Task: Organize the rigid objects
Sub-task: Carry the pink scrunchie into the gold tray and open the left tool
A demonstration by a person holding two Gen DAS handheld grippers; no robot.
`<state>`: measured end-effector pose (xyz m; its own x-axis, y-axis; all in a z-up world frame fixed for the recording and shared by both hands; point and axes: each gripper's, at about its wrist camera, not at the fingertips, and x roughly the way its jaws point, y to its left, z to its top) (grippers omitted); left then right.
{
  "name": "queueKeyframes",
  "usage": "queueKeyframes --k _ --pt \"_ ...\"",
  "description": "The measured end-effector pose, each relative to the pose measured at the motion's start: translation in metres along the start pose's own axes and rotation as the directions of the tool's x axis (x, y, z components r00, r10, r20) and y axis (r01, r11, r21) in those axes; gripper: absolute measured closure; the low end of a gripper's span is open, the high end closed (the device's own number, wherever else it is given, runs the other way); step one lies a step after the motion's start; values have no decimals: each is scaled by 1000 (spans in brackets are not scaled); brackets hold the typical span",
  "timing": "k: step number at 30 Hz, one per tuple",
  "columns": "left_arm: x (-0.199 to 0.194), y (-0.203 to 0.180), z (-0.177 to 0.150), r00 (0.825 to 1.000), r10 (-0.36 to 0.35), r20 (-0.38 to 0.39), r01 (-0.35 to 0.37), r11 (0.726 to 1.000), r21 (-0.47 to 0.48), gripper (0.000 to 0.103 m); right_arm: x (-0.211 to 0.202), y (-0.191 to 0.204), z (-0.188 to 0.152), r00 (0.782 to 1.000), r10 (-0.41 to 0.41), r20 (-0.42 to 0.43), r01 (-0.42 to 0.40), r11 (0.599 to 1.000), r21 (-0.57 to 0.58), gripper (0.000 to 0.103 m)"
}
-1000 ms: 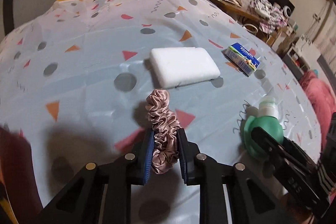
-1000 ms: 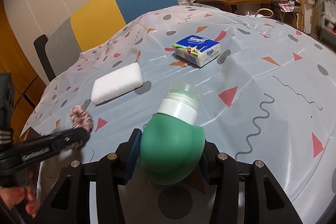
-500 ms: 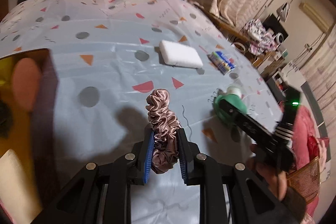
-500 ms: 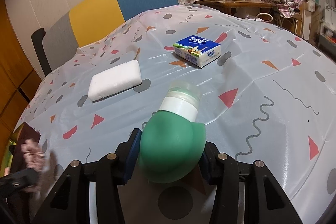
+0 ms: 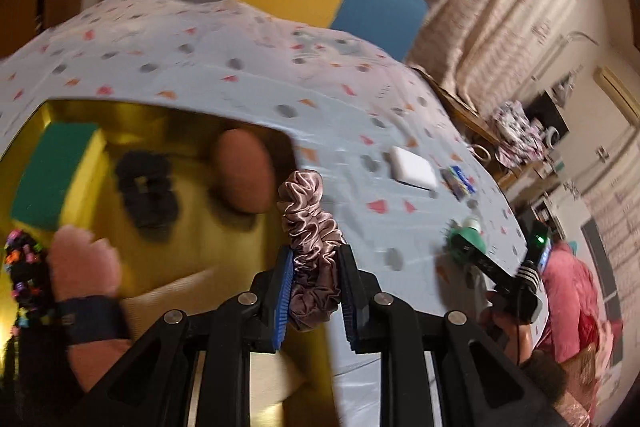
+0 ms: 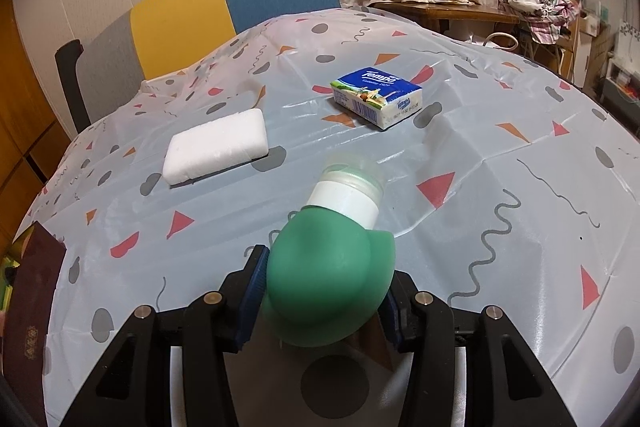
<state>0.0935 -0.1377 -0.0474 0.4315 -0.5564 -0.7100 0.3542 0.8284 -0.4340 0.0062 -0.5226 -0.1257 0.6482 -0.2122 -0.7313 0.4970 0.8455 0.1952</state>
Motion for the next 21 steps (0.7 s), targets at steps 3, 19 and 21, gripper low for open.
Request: queueKeyframes --k 3,19,21 --pt "4 23 5 1000 21 -20 -22 999 -42 82 1 2 0 1000 -15 -3 15 1000 -12 53" --pt "-6 45 1 998 53 18 -51 995 -83 45 3 9 -1 998 -54 -8 54 997 -48 52" --pt "-15 43 -6 997 62 36 -60 996 -65 45 3 9 -1 998 -56 -8 55 997 -49 52"
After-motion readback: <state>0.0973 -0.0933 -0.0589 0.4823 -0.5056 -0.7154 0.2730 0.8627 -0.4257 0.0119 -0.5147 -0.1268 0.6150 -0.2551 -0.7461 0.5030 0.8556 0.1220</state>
